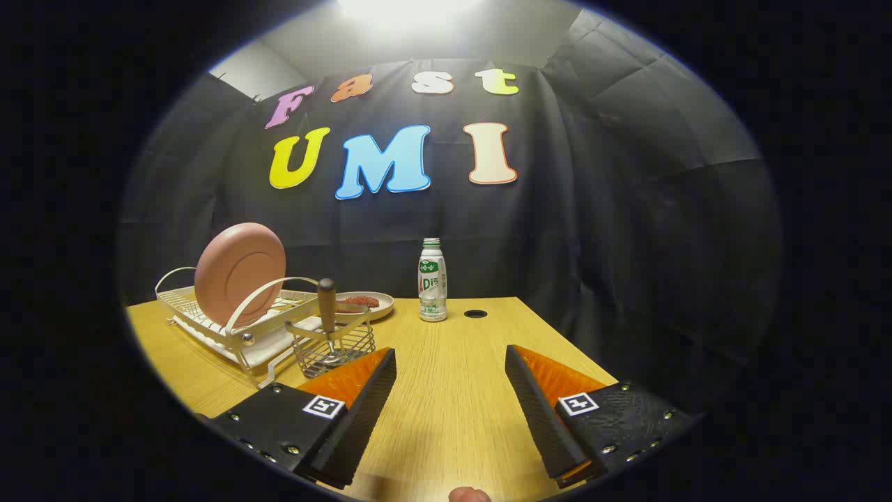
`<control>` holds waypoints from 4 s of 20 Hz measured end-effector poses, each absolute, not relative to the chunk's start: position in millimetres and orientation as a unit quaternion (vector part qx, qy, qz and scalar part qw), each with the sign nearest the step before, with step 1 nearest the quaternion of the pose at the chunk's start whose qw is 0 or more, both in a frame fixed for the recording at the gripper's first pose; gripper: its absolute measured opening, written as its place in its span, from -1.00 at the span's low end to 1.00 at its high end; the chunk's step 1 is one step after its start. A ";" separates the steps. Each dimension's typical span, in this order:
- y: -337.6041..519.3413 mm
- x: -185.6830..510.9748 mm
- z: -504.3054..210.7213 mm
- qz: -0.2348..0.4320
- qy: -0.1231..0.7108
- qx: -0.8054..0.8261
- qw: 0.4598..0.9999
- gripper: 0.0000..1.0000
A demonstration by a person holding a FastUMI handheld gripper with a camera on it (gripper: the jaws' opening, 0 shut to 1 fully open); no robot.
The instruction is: Take the plate from the dish rack, then take the spoon from the basket and place it into the plate.
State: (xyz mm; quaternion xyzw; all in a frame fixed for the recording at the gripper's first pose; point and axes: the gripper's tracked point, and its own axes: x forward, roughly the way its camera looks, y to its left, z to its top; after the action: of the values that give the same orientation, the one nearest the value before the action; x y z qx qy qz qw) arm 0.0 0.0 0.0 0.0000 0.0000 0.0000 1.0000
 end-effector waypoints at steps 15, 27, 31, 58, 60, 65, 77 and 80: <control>-15.3 -9.3 137.6 -0.036 -0.031 -0.016 0.999 0.92; 73.7 -28.6 262.2 -0.029 -0.028 0.015 0.999 0.92; 113.8 -20.1 283.8 -0.005 -0.019 -0.001 1.000 0.92; 285.9 76.6 136.7 -0.037 0.409 -0.024 0.911 0.91; 290.2 81.9 123.5 -0.053 0.423 -0.018 0.905 0.86; 284.3 97.1 100.1 -0.102 0.439 -0.042 0.892 0.53; 295.3 92.4 99.1 -0.182 0.448 -0.085 0.871 -0.72; 293.9 95.1 113.6 -0.197 0.444 -0.109 0.867 -0.72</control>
State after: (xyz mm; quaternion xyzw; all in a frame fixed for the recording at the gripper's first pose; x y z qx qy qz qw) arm 95.1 293.9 113.6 -0.1086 0.4440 -0.1966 0.8674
